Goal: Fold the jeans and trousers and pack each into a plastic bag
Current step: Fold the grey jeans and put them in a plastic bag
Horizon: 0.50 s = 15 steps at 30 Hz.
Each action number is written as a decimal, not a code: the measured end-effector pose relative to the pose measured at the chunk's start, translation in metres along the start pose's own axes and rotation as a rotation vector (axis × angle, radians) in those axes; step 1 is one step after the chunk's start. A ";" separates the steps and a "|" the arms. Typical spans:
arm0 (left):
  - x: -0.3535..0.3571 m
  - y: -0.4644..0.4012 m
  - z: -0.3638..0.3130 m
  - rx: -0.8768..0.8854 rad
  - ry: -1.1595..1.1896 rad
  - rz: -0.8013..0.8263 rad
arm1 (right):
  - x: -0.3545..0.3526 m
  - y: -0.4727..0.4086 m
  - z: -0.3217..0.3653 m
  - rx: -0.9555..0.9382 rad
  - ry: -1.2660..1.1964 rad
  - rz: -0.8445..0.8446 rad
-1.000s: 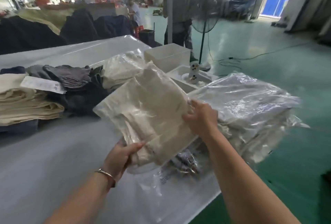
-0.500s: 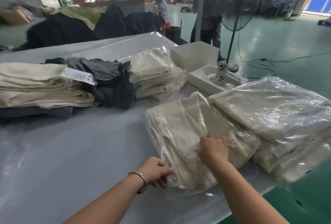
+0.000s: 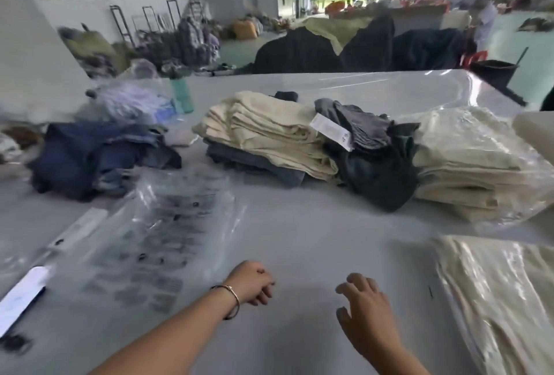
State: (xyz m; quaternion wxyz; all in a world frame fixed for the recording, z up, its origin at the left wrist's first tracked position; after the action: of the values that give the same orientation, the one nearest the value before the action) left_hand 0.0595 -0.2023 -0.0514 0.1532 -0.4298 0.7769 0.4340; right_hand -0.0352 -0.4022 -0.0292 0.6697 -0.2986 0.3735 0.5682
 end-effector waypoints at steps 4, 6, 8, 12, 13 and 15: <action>-0.081 -0.049 -0.008 0.023 -0.011 -0.108 | 0.004 -0.052 0.013 0.016 -0.035 -0.029; -0.112 -0.079 -0.038 0.084 -0.038 -0.157 | -0.006 -0.080 0.007 0.048 -0.061 -0.089; -0.135 -0.110 -0.083 0.182 -0.087 -0.228 | -0.019 -0.109 -0.001 0.075 -0.077 -0.141; -0.159 -0.163 -0.204 0.447 -0.299 -0.379 | -0.054 -0.173 -0.011 0.087 -0.068 -0.249; -0.160 -0.174 -0.237 0.524 -0.357 -0.425 | -0.064 -0.190 -0.013 0.088 -0.063 -0.283; -0.151 -0.188 -0.305 0.728 -0.453 -0.503 | -0.083 -0.223 -0.016 0.087 -0.043 -0.342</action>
State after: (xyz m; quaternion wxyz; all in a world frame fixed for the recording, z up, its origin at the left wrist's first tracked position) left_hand 0.3389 -0.4152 0.1151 0.5584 -0.4172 0.6975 0.1666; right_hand 0.1751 -0.4994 0.0262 0.7768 -0.3162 0.3270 0.4356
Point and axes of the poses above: each hand's wrist, its own y-axis away from the middle knuckle, its own x-axis out of the palm, z = x × y, the point moved 9 cm from there along -y, towards the middle knuckle, and after that the axes turned 14 degrees about -y, right-handed, at the moved point
